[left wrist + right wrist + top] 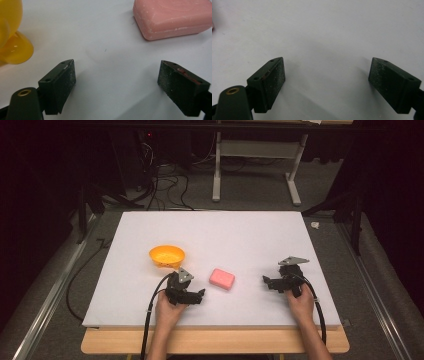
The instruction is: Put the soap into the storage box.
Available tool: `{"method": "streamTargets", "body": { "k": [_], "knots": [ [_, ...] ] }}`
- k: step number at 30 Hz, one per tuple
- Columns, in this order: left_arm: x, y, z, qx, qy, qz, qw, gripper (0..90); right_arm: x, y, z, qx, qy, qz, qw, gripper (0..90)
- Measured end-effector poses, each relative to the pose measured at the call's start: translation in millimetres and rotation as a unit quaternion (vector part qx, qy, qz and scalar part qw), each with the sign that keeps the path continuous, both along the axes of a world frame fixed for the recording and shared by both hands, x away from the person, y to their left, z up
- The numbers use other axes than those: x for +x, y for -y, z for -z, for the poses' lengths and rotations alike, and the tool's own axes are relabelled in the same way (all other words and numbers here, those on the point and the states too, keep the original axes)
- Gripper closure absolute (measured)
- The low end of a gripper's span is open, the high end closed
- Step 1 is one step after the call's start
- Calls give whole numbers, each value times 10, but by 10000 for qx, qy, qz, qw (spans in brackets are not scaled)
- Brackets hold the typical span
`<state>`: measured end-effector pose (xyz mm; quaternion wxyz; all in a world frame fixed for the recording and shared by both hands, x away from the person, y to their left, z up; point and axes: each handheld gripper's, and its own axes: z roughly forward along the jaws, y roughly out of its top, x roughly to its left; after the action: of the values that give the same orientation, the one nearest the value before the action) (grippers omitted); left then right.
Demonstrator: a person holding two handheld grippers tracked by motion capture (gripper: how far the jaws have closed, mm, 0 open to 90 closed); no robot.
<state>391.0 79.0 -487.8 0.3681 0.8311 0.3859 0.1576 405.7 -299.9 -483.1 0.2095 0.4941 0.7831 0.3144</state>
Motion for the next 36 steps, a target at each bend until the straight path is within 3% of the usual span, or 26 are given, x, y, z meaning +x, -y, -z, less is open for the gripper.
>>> {"method": "streamTargets", "body": {
  "k": [17,21,28,31,36],
  "knots": [
    [5,4,-13,25,-12,-38,10000,168,0,-1,0,-2,1,0,10000,145],
    [-3,-11,-53,159,-31,-111,9998,188,0,-1,0,-2,1,-1,10000,145],
    [-76,2,-167,-122,185,-222,9995,152,0,-1,0,-4,1,-1,10000,145],
    [-98,39,-205,-214,190,-222,9993,144,0,-2,0,-4,2,3,10000,145],
    [-119,113,-228,-167,147,-147,9996,125,-1,-1,-1,-7,2,4,10000,145]
  ]
}}
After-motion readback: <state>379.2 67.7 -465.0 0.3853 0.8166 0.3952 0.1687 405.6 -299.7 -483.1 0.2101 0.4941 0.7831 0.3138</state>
